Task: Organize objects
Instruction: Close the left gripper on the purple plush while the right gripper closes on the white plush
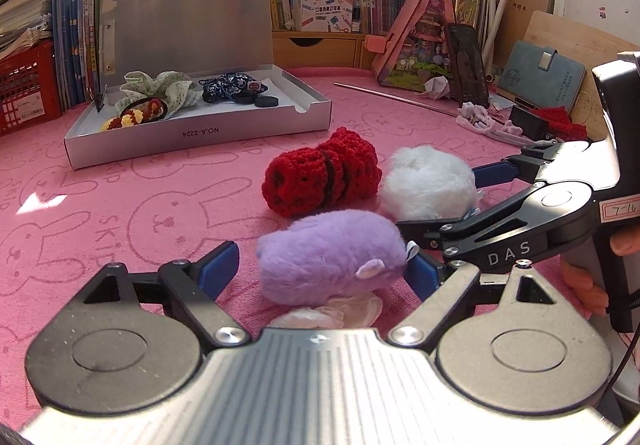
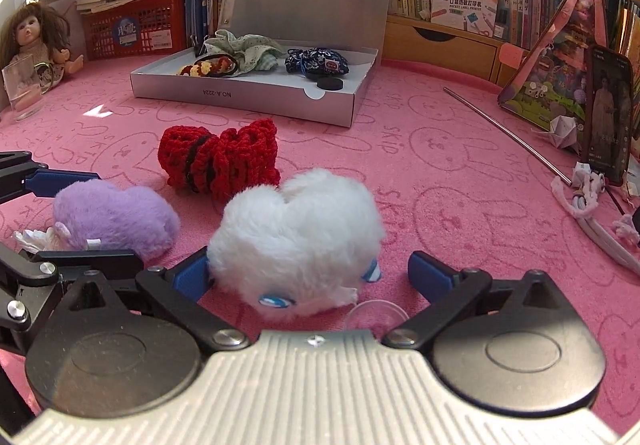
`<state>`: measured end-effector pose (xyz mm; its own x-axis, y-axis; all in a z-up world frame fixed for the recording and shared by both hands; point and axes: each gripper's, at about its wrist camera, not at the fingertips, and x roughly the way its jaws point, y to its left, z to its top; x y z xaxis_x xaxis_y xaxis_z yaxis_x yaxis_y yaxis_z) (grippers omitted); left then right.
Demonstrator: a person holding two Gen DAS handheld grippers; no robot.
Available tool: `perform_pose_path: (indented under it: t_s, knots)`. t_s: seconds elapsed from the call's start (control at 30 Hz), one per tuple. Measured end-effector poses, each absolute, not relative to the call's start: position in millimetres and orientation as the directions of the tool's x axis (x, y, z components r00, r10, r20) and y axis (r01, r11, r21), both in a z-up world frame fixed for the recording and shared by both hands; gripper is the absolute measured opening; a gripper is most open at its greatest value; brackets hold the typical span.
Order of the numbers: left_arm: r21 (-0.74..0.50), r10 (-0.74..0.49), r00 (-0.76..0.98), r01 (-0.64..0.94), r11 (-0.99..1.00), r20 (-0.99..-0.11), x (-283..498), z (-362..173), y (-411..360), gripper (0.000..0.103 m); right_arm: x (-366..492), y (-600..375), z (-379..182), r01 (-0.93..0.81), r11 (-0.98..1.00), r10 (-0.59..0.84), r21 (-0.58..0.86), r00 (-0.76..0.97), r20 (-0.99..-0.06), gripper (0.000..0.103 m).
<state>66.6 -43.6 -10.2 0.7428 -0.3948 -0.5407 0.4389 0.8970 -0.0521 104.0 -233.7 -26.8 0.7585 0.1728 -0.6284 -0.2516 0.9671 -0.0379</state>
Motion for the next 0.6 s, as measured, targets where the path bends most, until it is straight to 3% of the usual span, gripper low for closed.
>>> perform_pose_path:
  t_s: [0.6]
  knots:
    - [-0.089,-0.374,0.749,0.392,0.915,-0.547,74.1,-12.5,-43.3,0.092,104.5,-235.1,-28.1,-0.253,0.967,0.182,-0.026,0.761,-0.623,0.103]
